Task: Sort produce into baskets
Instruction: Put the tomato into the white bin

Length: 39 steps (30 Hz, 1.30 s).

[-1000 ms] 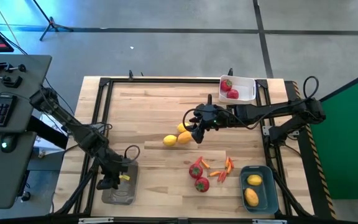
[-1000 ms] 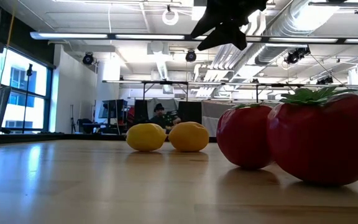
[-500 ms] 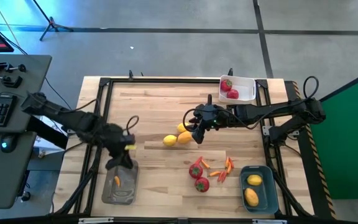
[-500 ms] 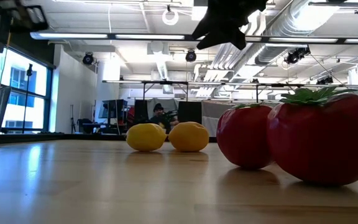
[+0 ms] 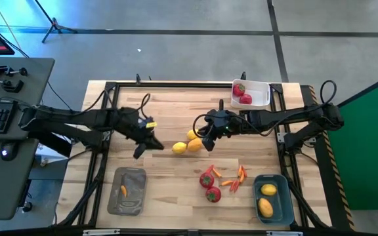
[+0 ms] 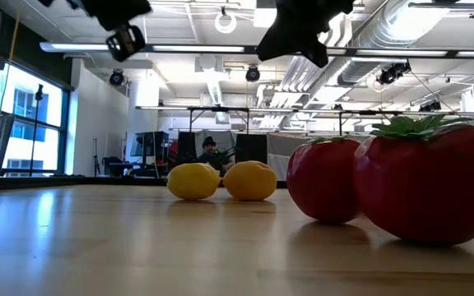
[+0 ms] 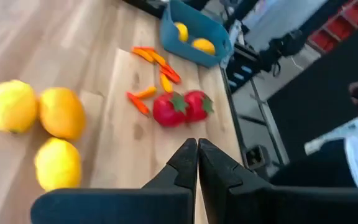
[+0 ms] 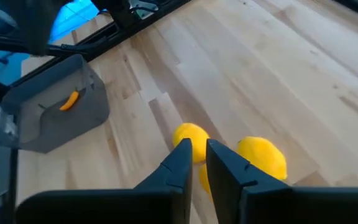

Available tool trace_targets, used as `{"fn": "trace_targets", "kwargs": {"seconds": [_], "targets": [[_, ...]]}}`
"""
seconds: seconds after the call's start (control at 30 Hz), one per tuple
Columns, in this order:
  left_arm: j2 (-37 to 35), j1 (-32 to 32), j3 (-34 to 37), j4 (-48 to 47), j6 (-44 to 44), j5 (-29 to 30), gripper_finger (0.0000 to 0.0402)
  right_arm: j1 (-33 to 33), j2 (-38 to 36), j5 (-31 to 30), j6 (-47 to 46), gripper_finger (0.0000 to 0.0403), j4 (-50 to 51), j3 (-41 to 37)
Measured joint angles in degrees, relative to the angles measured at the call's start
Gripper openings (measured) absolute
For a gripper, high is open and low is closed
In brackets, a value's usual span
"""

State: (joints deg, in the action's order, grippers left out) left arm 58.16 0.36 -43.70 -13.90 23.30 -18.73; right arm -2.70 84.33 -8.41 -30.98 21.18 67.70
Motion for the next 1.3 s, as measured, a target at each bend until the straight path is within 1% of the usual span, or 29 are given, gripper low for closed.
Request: {"fn": "trace_targets", "kwargs": {"seconds": [0.1,0.2,0.33,0.4,0.57,0.73,0.9,0.97,1.07,1.3], "targets": [[1.6,3.2,3.0,6.4,-1.1,-3.3,0.0,-0.7,0.0,0.5,-1.7,0.0031,0.8,0.0],[2.9,6.1,6.9,14.6,0.0,-6.6,0.0,-2.1,0.0,0.5,-4.3,0.0034,3.7,0.0],[4.7,8.5,11.7,27.0,3.1,-9.2,0.0,-4.7,0.0,0.6,-10.6,0.005,9.2,0.0],[5.4,9.3,13.3,30.8,3.6,-9.6,0.0,-6.5,0.0,1.1,-14.3,0.0065,11.3,0.0],[7.4,11.5,14.4,32.0,3.5,-9.3,0.0,-11.6,0.5,5.2,-23.7,0.0126,13.6,0.0],[9.3,12.6,14.6,32.2,2.6,-9.5,0.0,-17.8,3.8,5.2,-29.0,0.0198,15.5,0.0],[10.1,12.7,14.5,32.2,1.0,-9.6,0.0,-23.0,8.6,5.6,-34.0,0.0251,13.7,0.4],[10.1,12.7,14.5,32.2,0.2,-9.6,0.0,-24.7,10.6,5.6,-36.2,0.0263,13.6,1.8],[10.1,12.7,14.5,32.2,-0.9,-9.7,0.0,-26.1,13.2,5.5,-39.2,0.0268,13.9,4.5],[10.1,12.7,14.5,32.2,-1.6,-9.7,0.0,-26.1,19.4,5.6,-44.1,0.0269,14.6,10.8]]}}
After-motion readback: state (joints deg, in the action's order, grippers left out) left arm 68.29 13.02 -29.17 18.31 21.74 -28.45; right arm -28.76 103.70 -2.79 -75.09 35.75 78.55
